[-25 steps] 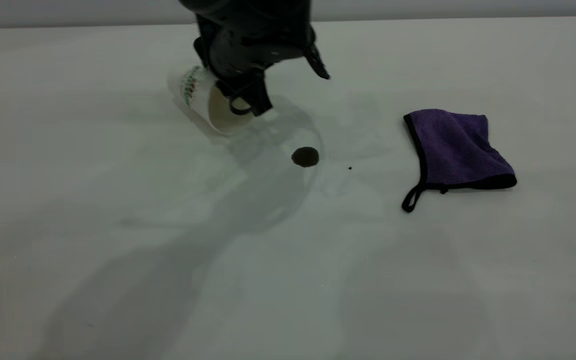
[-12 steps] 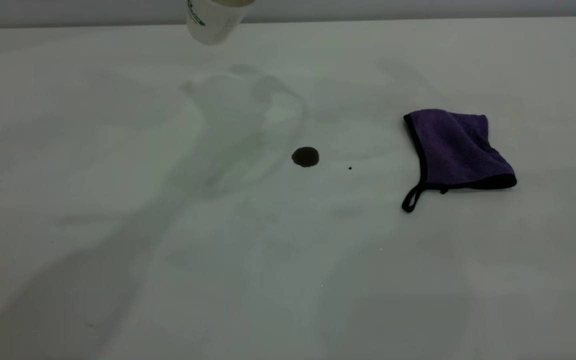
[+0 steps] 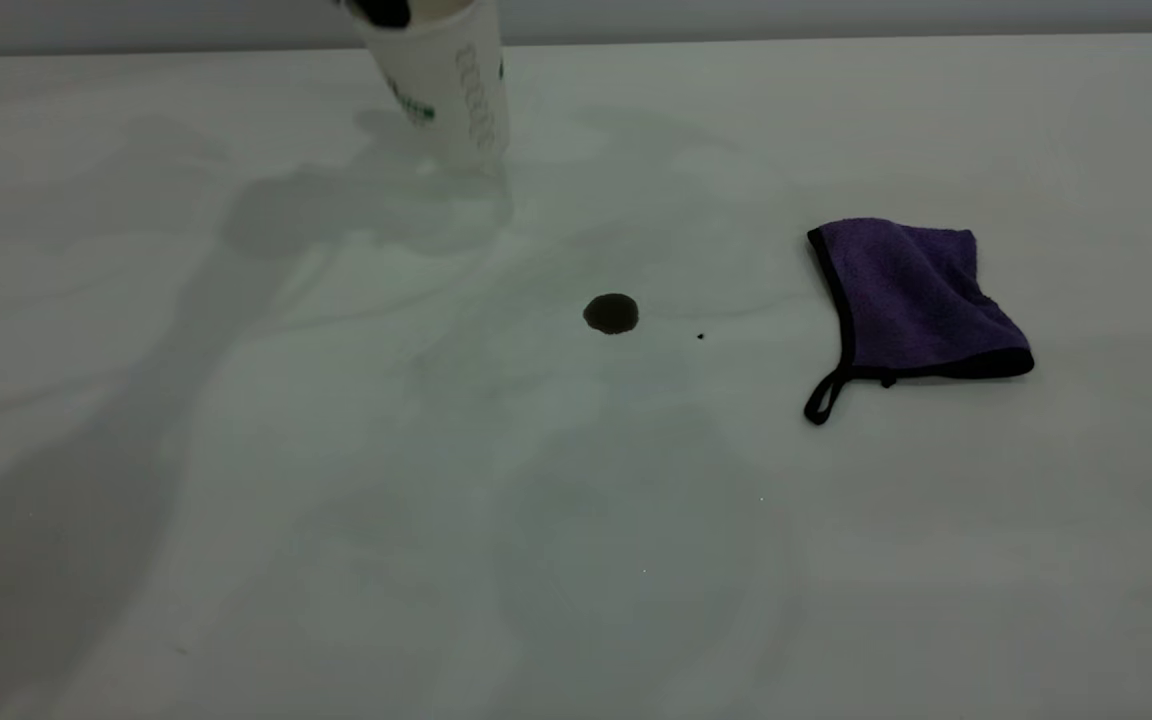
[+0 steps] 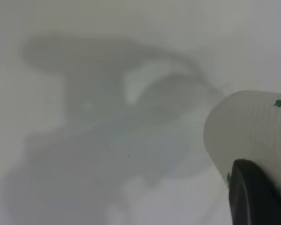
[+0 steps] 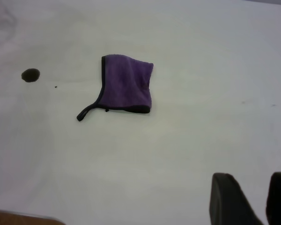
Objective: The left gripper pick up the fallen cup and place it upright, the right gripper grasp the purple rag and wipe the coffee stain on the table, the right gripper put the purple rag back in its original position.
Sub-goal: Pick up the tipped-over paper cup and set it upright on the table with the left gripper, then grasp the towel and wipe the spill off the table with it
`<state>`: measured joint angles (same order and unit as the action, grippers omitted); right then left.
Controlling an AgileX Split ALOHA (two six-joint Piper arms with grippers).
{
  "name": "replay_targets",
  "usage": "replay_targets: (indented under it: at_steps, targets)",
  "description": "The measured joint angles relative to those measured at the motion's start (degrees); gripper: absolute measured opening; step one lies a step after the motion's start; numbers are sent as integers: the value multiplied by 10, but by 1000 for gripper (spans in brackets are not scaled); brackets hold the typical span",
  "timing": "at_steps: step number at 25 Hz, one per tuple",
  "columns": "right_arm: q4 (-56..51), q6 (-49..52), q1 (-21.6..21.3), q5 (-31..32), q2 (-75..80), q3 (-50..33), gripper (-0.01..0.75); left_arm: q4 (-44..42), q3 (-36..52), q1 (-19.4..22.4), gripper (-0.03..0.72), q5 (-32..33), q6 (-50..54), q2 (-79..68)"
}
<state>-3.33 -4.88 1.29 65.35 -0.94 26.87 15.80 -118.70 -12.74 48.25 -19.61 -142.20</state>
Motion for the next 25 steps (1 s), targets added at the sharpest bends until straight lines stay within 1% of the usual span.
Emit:
replay_targets:
  at_steps: [8,11,12,15,18,21,22,23,24,25]
  targets:
    - [0,0,0,0,0,0,238,6,0,5,45,-20,-6,-47]
    - [0,0,0,0,0,0,238,7,0,5,88,-25,-6,-54]
    - [0,1,0,0,0,0,238,7,0,5,114,-26,-6,-54]
    - [0,1,0,0,0,0,238,8,-4,5,226,-24,-6,-54]
    - [0,1,0,0,0,0,238,8,-27,5,386,8,-6,-48]
    - [0,1,0,0,0,0,238,2,-81,5,576,77,-6,-22]
    - [0,1,0,0,0,0,238,-1,-100,5,625,100,-6,-11]
    - [0,1,0,0,0,0,238,-4,-124,5,669,129,-6,3]
    - [0,1,0,0,0,0,238,-5,-147,6,694,160,-5,18]
    - [0,1,0,0,0,0,238,-5,-167,7,703,184,-1,33]
